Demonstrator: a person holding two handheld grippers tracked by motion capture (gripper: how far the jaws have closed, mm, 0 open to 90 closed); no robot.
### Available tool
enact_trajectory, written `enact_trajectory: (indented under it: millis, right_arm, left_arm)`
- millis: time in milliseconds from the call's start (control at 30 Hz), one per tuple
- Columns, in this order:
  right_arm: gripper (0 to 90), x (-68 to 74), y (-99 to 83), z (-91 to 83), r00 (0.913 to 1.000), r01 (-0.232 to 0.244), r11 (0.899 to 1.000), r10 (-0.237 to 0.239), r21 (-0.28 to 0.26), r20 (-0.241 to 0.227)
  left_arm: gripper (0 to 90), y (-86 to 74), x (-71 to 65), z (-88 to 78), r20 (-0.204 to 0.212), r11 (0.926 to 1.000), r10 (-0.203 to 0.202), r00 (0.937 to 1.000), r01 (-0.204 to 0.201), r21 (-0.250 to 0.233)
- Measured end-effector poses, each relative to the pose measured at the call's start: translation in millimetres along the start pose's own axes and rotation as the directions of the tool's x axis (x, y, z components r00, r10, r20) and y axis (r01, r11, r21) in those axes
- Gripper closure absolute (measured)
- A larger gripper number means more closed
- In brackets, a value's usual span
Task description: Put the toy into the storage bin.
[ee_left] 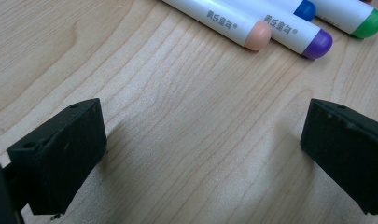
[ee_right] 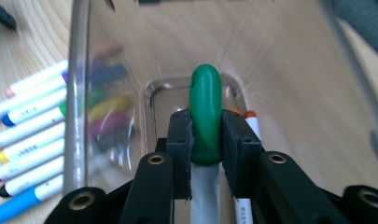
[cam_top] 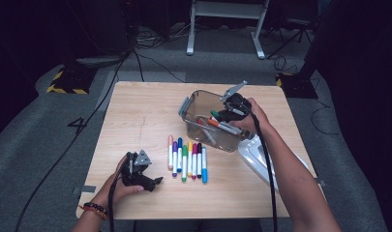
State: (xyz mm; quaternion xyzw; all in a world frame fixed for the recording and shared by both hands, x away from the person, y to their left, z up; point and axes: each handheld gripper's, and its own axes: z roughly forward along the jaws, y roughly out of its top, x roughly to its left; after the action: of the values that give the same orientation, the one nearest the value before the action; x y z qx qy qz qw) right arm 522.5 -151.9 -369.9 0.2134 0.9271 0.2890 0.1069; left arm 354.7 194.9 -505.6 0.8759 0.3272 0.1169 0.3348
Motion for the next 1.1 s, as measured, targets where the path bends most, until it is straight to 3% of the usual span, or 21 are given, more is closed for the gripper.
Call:
enact_trajectory:
  millis: [200, 467, 633, 767, 900, 1000, 1100]
  right_arm:
    - [74.8, 0.3, -2.4, 16.9, 0.9997, 0.007, 0.997, -0.005, 0.077, -0.026]
    - [74.1, 2.8, 1.1, 23.9, 0.9985, 0.037, 0.987, -0.03, 0.157, -0.046]
    - [64.5, 3.6, 2.5, 26.7, 0.9988, 0.041, 0.98, -0.035, 0.193, -0.034]
    - [55.3, 0.7, 0.8, 21.7, 0.9999, 0.001, 0.991, 0.001, 0.133, -0.011]
    - [45.7, -1.5, -4.9, 8.5, 0.9993, -0.034, 0.999, 0.034, 0.016, 0.017]
    - [39.1, 0.7, -9.8, -7.8, 0.9971, -0.066, 0.995, 0.069, -0.075, 0.033]
    - [33.6, 7.8, -16.1, -26.7, 0.9955, -0.075, 0.983, 0.084, -0.165, 0.044]
  left_arm:
    - [0.5, 0.7, 0.5, 0.7, 0.003, 1.0, 0.0, 1.0, 0.0, 0.0]
    - [0.5, 0.8, 0.6, 0.7, 0.003, 1.0, 0.002, 1.0, -0.002, 0.001]
    - [0.5, 0.8, 0.7, 0.7, 0.004, 1.0, 0.002, 1.0, -0.002, 0.001]
    - [0.4, 0.9, 0.7, 0.7, 0.004, 1.0, 0.002, 1.0, -0.002, 0.002]
    - [0.4, 0.8, 0.7, 0.8, 0.004, 1.0, 0.003, 1.0, -0.003, 0.001]
    - [0.5, 0.8, 0.7, 0.7, 0.004, 1.0, 0.003, 1.0, -0.003, 0.001]
    - [0.5, 0.8, 0.6, 0.7, 0.003, 1.0, 0.001, 1.0, -0.001, 0.001]
